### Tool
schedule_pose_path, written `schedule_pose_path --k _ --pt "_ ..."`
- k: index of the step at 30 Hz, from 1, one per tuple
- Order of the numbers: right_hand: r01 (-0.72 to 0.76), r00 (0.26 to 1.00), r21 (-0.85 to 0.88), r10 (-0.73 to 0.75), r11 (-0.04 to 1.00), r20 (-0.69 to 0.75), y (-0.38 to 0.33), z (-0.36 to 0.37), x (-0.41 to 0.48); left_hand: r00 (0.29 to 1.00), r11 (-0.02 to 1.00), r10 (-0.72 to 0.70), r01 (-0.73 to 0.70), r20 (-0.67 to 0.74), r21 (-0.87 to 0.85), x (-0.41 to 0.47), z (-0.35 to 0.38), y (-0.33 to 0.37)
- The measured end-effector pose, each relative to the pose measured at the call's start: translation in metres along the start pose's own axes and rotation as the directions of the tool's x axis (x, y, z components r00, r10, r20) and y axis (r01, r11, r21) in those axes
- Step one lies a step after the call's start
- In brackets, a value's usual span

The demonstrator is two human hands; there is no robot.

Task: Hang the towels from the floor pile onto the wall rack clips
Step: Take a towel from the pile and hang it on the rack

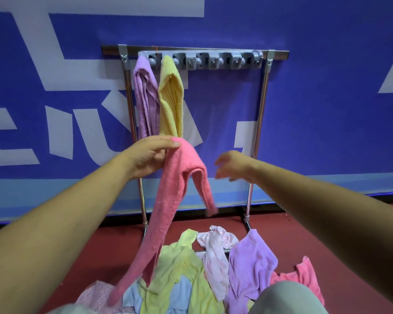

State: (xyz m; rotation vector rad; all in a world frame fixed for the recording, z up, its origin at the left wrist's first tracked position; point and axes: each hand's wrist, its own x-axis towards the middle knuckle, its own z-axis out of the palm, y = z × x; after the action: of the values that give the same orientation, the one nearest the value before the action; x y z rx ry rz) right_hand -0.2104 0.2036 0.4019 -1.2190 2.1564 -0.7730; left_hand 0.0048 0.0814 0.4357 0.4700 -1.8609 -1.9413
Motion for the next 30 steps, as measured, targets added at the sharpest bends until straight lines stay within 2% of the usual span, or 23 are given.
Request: schedule_pose_path --k 1,2,3,4,6,9,11,15,18,20,22,26,28,30 --pt "0.099 0.993 0.183 -0.109 0.978 0.043 -0.009 0.0 -0.002 0.999 1.0 0.002 -0.002 0.033 0.014 0.001 0.005 0.001" --pt "0.15 0.972 0.407 -0.21 0.901 0.107 -0.019 -0.001 -0.004 0.998 1.0 0.0 -0.003 0.066 0.031 0.004 0.008 0.001" --pt "0.152 0.939 0.576 -0.299 0.803 0.169 -0.028 -0.003 -0.007 0.996 0.998 -0.006 0.001 0.089 0.055 0.004 0.011 0.0" --pt "0.143 0.903 0.65 -0.367 0.746 0.222 -0.035 -0.005 -0.01 0.994 0.997 -0.019 0.012 0.105 0.075 0.003 0.015 0.001" --pt "0.193 0.864 0.578 -0.416 0.793 0.282 -0.047 -0.009 -0.016 0.991 0.996 -0.045 0.034 0.127 0.087 0.0 0.016 0.002" --pt "0.286 0.851 0.373 -0.413 0.883 0.325 -0.052 -0.012 -0.021 0.989 0.991 -0.097 0.085 0.116 0.102 -0.005 0.012 0.0" --pt "0.285 0.846 0.361 -0.41 0.888 0.341 -0.053 -0.013 -0.023 0.985 0.989 -0.11 0.095 0.132 0.111 -0.005 0.006 -0.008" --pt "0.26 0.838 0.52 -0.458 0.814 0.298 -0.059 -0.019 -0.033 0.973 0.988 -0.145 0.133 0.178 0.08 -0.009 0.007 -0.022" --pt "0.254 0.893 0.665 -0.434 0.702 0.117 -0.056 -0.033 -0.03 0.943 0.966 -0.235 0.198 0.238 0.168 -0.016 0.0 -0.039" --pt "0.256 0.918 0.726 -0.395 0.638 0.024 -0.046 -0.044 -0.026 0.94 0.96 -0.243 0.199 0.238 0.196 -0.02 -0.008 -0.047" --pt "0.248 0.941 0.69 -0.34 0.68 -0.003 -0.033 -0.052 -0.024 0.965 0.981 -0.173 0.152 0.196 0.12 -0.021 -0.012 -0.045" --pt "0.168 0.969 0.448 -0.23 0.878 0.087 -0.003 -0.049 -0.019 0.988 0.997 -0.054 0.061 0.144 -0.041 -0.017 -0.006 -0.022" --pt "0.156 0.965 0.396 -0.225 0.905 0.134 0.007 -0.044 -0.015 0.989 0.997 -0.034 0.045 0.147 -0.069 -0.012 0.0 -0.009" --pt "0.134 0.924 0.456 -0.277 0.88 0.263 0.007 -0.039 -0.016 0.988 0.994 -0.016 0.032 0.151 -0.102 -0.007 0.007 0.002"
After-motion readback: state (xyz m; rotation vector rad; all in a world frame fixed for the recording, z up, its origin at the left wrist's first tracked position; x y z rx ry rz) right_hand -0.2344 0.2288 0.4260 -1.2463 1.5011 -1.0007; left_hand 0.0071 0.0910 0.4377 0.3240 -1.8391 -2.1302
